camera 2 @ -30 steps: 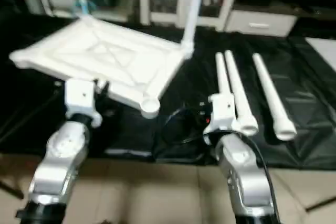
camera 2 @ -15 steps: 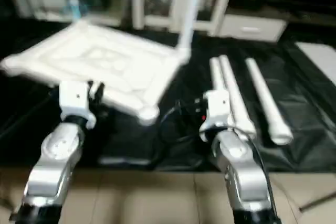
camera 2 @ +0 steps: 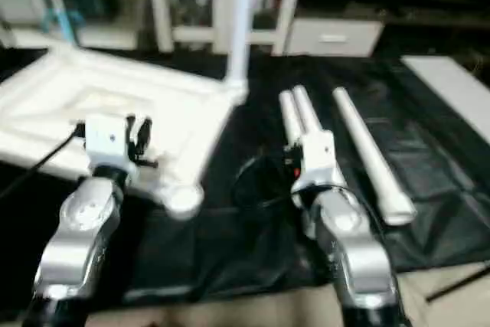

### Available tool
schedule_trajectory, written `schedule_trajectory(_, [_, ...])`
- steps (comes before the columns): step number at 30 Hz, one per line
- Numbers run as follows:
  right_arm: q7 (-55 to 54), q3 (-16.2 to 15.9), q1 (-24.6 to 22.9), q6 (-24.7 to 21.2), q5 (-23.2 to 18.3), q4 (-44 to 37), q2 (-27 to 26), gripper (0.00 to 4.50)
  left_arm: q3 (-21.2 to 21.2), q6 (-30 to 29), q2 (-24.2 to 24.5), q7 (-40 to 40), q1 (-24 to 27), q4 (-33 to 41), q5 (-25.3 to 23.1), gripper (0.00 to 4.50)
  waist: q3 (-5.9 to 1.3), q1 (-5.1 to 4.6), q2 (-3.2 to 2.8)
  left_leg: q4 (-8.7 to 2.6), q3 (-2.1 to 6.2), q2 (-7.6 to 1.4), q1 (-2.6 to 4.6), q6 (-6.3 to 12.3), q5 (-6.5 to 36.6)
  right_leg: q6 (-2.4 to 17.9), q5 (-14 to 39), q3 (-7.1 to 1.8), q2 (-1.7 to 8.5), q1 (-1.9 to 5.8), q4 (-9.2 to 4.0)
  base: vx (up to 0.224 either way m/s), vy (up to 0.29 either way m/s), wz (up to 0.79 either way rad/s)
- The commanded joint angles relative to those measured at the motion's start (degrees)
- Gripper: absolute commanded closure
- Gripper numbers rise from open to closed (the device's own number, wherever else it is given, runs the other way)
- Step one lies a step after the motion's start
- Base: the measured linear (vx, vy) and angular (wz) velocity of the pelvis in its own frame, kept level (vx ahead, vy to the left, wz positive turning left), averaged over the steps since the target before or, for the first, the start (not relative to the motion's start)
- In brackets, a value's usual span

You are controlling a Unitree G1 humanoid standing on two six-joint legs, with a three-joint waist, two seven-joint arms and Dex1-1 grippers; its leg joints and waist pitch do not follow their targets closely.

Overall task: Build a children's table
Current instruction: Pick table leg

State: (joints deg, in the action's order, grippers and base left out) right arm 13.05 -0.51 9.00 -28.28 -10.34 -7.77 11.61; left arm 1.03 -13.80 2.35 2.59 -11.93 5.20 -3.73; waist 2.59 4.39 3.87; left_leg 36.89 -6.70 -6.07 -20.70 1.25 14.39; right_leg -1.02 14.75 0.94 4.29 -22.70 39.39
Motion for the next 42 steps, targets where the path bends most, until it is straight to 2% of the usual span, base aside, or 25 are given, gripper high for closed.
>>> schedule_trajectory(1, [-0.5,-0.1,0.8,-3.2,2.2,0.5,1.2,0.56,1.0,-0.6,0.5,0.0,-0.4,0.1,-0.3,3.06,-3.35,2.41,1.17,-0.10,1.40,-1.65,-3.04,5.84,-1.7,-1.4,1.6,-7.06,9.66,7.18,-8.57,0.068,-0.104,-0.06])
schedule_trajectory(2, [-0.9,-0.8,1.5,-5.2,3.8,1.0,2.6,0.56,1.3,-0.7,1.0,1.1,-0.3,-0.2,0.0,3.06,-3.60,2.42,0.57,-3.17,1.79,-2.71,-2.45,1.02,-10.5,-1.3,-11.6,-4.24,6.07,6.11,-6.02,0.050,-0.062,-0.14])
schedule_trajectory(3, [0.6,-0.5,1.9,-7.6,2.1,0.8,3.1,0.56,1.5,-0.5,1.4,2.5,-0.1,-0.1,0.7,3.06,-3.55,1.17,-0.01,-4.05,1.63,-2.85,-2.20,-0.76,-17.1,-0.1,-26.6,-2.39,3.12,5.22,-4.49,0.050,-0.062,-0.14])
schedule_trajectory(4, [1.7,-0.2,2.2,-9.4,0.7,0.6,3.4,0.56,1.6,-0.3,1.7,3.5,0.1,-0.1,1.2,3.06,-3.82,1.23,-0.71,-3.90,1.67,-3.30,-1.46,-1.20,-17.9,0.5,-30.7,-2.11,2.75,4.67,-4.31,0.000,0.000,0.00])
schedule_trajectory(5, [1.9,-0.2,2.3,-9.7,0.4,0.6,3.5,0.40,1.7,-0.3,1.7,3.7,0.1,-0.1,1.3,3.05,-3.95,0.72,-1.00,-4.11,1.73,-4.07,-0.85,-2.63,-16.2,3.5,-30.7,-1.64,2.44,4.52,-4.27,0.000,0.000,0.00])
schedule_trajectory(6, [1.2,1.4,3.1,-12.3,-0.6,0.7,3.6,0.40,2.0,0.0,2.2,5.7,0.4,0.3,2.3,3.05,-3.71,0.81,-1.43,-4.67,1.82,-5.00,-0.07,-3.80,-11.3,7.2,-24.4,-1.51,2.69,4.25,-5.09,0.000,0.000,0.00])
schedule_trajectory(7, [-0.5,2.7,4.1,-14.5,-0.3,1.1,3.9,0.27,2.5,0.1,2.7,7.7,0.7,0.9,3.4,3.04,-3.52,0.67,-1.56,-5.10,1.84,-5.37,0.21,-4.28,-8.6,9.1,-20.5,-1.37,2.68,4.06,-5.38,0.000,0.000,0.00])
schedule_trajectory(8, [-1.6,3.6,4.7,-16.0,-0.2,1.4,4.1,0.27,2.8,0.2,3.0,9.2,1.0,1.3,4.1,3.04,-3.07,0.49,-1.71,-5.79,1.71,-5.94,0.53,-5.39,-2.7,11.6,-12.6,-1.22,2.91,3.85,-6.01,-0.050,0.041,0.06])
schedule_trajectory(9, [-2.6,4.2,5.5,-17.2,0.4,1.8,4.7,0.05,3.6,0.3,3.7,11.5,1.2,1.7,5.0,3.04,-2.80,0.40,-1.80,-6.10,1.58,-6.15,0.66,-5.70,0.6,12.3,-8.8,-1.22,3.07,3.73,-6.33,-0.050,0.041,0.06])
schedule_trajectory(10, [-2.8,4.3,6.4,-18.3,0.7,2.5,5.6,0.05,4.8,0.1,4.6,14.6,1.2,2.4,6.2,3.04,-2.48,0.51,-1.77,-6.43,1.13,-6.36,1.19,-6.31,6.2,12.8,-1.8,-1.24,3.29,3.29,-7.01,-0.067,0.031,0.11])
schedule_trajectory(11, [-2.7,4.4,6.6,-18.6,0.7,2.7,5.8,0.01,5.1,0.0,4.9,15.5,1.3,2.6,6.6,3.04,-2.21,0.56,-1.69,-6.65,0.82,-6.38,1.36,-6.62,8.7,12.5,1.6,-1.27,3.31,2.98,-7.34,-0.069,0.020,0.13])
schedule_trajectory(12, [-2.0,4.3,7.8,-20.5,0.8,3.3,6.8,0.01,6.5,-0.8,6.3,19.9,1.4,3.9,8.9,3.04,-1.72,0.58,-1.82,-7.11,0.14,-6.46,1.68,-7.71,15.9,10.9,11.6,-1.37,3.70,2.30,-8.19,-0.069,0.020,0.13])
schedule_trajectory(14, [-0.8,3.8,8.9,-22.6,1.0,3.8,7.7,0.01,8.0,-2.4,8.2,24.3,1.2,5.3,11.2,3.04,-1.66,0.69,-1.70,-7.26,-0.13,-6.57,1.81,-8.63,18.7,8.9,16.8,-1.43,3.99,1.87,-8.61,-0.031,0.010,0.04])
schedule_trajectory(17, [0.5,2.9,10.3,-24.7,1.2,4.6,8.8,0.01,9.7,-4.6,11.2,29.9,1.1,7.3,13.7,3.04,-1.85,0.71,-1.52,-7.41,-0.29,-6.48,1.08,-8.73,17.0,7.1,17.5,-1.51,4.27,1.96,-8.65,0.000,0.000,0.00])
schedule_trajectory(19, [2.1,1.7,11.4,-26.5,0.2,5.3,9.8,0.01,10.8,-6.5,14.0,33.9,1.0,9.2,14.8,3.04,-1.97,0.54,-1.54,-7.45,-0.34,-6.53,0.58,-8.47,14.7,7.2,15.2,-1.51,4.28,2.29,-8.45,0.000,0.000,0.00])
schedule_trajectory(20, [2.8,1.1,11.8,-27.3,-0.3,5.6,10.3,0.01,11.5,-7.6,15.5,36.0,1.0,10.2,15.5,3.04,-2.26,0.68,-1.57,-7.29,-0.42,-6.47,0.61,-8.18,12.6,7.5,13.2,-1.47,4.28,2.35,-8.16,0.000,0.000,0.00])
schedule_trajectory(21, [3.1,-0.8,12.6,-29.7,0.3,6.6,11.5,0.01,12.4,-9.3,17.5,38.4,1.0,11.6,16.1,3.04,-2.42,0.66,-1.49,-7.12,-0.50,-6.39,0.53,-7.98,10.2,8.2,10.6,-1.36,4.07,2.43,-7.70,0.000,0.000,0.00])
schedule_trajectory(23, [3.3,-2.5,13.7,-32.5,0.9,8.1,12.5,0.01,13.7,-11.7,20.1,41.3,0.9,13.6,17.0,3.04,-2.33,0.63,-1.70,-7.06,-0.88,-6.38,0.53,-8.07,9.1,9.0,8.5,-1.42,3.87,2.29,-7.57,0.000,0.000,0.00])
schedule_trajectory(26, [3.6,-1.5,15.0,-35.1,0.7,10.4,11.4,0.01,15.2,-14.2,22.3,43.2,0.2,16.0,18.0,3.04,-2.53,0.82,-1.43,-6.82,-1.23,-6.37,0.40,-7.77,6.4,10.3,5.4,-1.49,3.95,2.52,-7.33,0.000,0.000,0.00])
schedule_trajectory(29, [4.2,0.2,15.4,-37.1,-1.0,11.4,10.2,0.01,15.8,-15.6,22.9,43.4,-0.2,17.2,18.1,3.04,-2.54,0.79,-1.50,-6.85,-1.35,-6.47,0.38,-7.66,4.6,11.2,2.7,-1.42,3.76,2.76,-7.10,0.000,0.000,0.00])
schedule_trajectory(35, [4.8,2.0,15.6,-38.5,-3.6,12.3,9.2,0.01,16.7,-16.3,24.3,44.3,-0.8,18.3,17.6,3.04,-2.44,0.94,-1.73,-7.02,-1.42,-6.61,0.70,-8.27,6.4,10.9,5.2,-1.40,3.77,2.56,-7.32,0.000,0.000,0.00])
schedule_trajectory(36, [5.0,2.0,15.7,-38.5,-3.5,12.6,9.3,0.28,16.9,-16.7,24.7,44.7,-1.0,18.6,17.6,3.04,-2.41,0.94,-1.75,-7.10,-1.45,-6.63,0.67,-8.82,7.2,10.7,6.2,-1.41,3.79,2.57,-7.37,0.000,0.000,0.00])
schedule_trajectory(39, [5.3,2.4,15.8,-38.8,-3.3,14.1,9.2,0.38,17.3,-17.1,24.6,44.7,-1.6,19.1,17.7,3.04,-2.41,0.92,-1.76,-7.10,-1.57,-6.63,0.69,-9.17,7.3,10.6,6.5,-1.43,3.79,2.53,-7.42,0.000,0.000,0.00])
schedule_trajectory(41, [5.5,2.2,15.7,-38.8,-2.8,14.8,9.4,0.61,17.6,-17.3,24.4,44.6,-1.8,19.3,17.6,3.04,-2.48,0.95,-1.72,-7.07,-1.68,-6.65,0.68,-9.19,6.9,10.5,6.3,-1.42,3.81,2.57,-7.41,0.000,0.000,0.00])
schedule_trajectory(42, [5.6,2.1,15.6,-39.1,-2.9,15.0,9.5,0.79,17.9,-17.5,24.2,44.3,-2.0,19.4,17.5,3.04,-2.53,0.93,-1.51,-6.99,-1.83,-6.69,0.69,-9.15,6.3,10.6,5.6,-1.43,3.77,2.57,-7.36,0.000,0.000,0.00])
